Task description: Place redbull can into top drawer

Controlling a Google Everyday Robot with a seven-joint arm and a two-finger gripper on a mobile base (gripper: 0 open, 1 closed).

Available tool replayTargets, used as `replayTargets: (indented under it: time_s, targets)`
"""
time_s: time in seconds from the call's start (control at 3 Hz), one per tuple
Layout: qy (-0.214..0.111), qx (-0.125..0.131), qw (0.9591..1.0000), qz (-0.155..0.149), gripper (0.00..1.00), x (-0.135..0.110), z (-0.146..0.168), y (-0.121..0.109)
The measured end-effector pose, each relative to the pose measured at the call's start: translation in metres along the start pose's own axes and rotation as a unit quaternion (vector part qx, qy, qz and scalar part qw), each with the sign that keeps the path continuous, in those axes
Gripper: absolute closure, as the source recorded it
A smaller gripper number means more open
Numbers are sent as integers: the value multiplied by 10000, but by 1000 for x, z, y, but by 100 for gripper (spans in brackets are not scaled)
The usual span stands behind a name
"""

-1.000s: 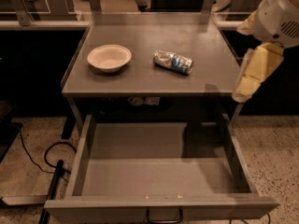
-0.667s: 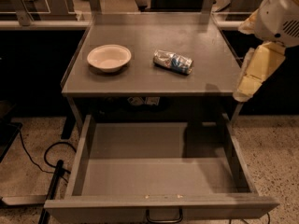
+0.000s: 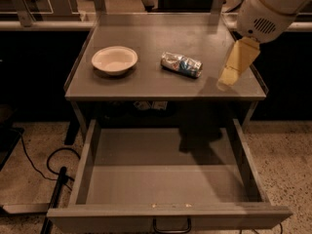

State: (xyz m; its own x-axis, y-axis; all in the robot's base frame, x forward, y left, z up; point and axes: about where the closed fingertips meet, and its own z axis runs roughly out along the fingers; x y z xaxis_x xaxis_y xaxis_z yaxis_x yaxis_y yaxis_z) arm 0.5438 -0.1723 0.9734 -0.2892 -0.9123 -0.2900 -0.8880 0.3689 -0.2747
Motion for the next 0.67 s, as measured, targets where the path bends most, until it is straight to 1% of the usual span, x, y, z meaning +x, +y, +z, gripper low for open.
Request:
replayTargets:
  time_s: [0.33, 0.67]
  targets:
    - [96, 138, 9998, 130, 0, -26, 23, -29]
    - [96, 136, 9998, 129, 0, -26, 24, -29]
